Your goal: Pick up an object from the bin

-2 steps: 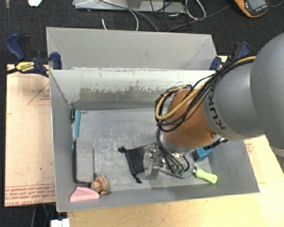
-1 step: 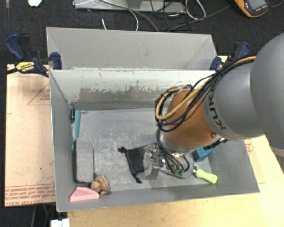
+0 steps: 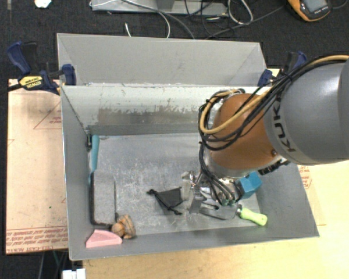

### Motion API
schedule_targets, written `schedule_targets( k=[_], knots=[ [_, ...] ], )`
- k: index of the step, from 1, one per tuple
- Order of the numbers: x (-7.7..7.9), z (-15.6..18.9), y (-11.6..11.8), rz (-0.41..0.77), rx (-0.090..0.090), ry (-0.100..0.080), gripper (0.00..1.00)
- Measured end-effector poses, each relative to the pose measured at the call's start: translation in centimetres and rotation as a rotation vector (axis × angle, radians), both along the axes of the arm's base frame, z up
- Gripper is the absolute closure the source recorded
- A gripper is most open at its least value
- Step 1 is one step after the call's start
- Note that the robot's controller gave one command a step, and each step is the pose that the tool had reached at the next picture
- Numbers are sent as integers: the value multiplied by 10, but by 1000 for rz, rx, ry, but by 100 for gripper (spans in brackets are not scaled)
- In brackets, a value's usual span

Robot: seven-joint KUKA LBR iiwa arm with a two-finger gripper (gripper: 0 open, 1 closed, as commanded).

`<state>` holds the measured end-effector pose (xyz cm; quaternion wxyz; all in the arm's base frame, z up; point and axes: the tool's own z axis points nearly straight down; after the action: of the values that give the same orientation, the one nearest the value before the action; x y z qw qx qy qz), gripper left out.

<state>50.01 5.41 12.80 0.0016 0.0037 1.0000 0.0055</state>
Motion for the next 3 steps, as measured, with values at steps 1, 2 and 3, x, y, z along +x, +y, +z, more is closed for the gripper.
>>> schedule_targets(
  k=[1,2,3],
  knots=[
    [-2,3,6,20,1,-14,100],
    [-5,-30,8,-11,2,-4,100],
    [-2,-46,8,-66,3,-3,100]
  ],
)
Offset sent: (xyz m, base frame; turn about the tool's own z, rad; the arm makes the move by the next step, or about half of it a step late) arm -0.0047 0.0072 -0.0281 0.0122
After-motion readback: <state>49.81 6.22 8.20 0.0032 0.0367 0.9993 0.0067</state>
